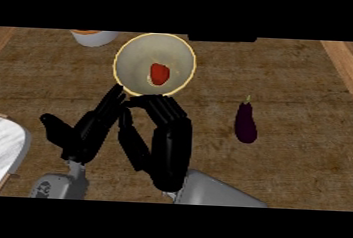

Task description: Pick the bell pepper from the placemat and place it in the bowl

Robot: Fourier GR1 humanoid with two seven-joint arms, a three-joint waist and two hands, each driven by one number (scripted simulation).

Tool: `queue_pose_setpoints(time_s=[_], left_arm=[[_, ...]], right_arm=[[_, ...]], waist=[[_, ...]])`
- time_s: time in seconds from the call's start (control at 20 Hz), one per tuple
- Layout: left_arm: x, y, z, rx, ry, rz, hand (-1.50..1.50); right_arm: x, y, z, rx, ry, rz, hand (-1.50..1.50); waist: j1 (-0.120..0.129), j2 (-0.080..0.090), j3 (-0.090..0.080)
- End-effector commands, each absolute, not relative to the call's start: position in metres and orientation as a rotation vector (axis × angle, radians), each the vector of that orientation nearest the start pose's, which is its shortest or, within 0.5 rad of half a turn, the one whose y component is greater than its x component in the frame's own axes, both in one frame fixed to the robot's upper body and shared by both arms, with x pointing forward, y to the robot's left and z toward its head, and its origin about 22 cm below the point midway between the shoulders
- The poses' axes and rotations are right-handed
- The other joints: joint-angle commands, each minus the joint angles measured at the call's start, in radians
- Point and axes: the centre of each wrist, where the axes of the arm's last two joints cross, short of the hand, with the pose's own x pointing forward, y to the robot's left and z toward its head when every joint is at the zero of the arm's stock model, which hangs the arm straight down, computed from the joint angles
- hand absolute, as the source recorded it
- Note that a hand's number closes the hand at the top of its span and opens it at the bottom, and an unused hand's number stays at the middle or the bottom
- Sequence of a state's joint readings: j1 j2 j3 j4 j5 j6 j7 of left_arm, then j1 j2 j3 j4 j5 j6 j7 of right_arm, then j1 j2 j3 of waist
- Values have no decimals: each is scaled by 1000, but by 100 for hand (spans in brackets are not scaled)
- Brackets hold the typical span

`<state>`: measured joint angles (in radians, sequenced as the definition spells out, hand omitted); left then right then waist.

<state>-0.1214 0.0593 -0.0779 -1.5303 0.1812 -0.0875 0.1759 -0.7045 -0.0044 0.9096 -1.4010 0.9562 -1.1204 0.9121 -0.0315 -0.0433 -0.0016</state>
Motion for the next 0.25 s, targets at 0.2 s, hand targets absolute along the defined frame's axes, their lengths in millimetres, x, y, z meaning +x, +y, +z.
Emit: queue_pose_setpoints(time_s=[0.2], left_arm=[[267,213,19,-237,-1445,-83,0]], right_arm=[[127,14,23,-349,-1912,204,150]], waist=[[-22,2,1]])
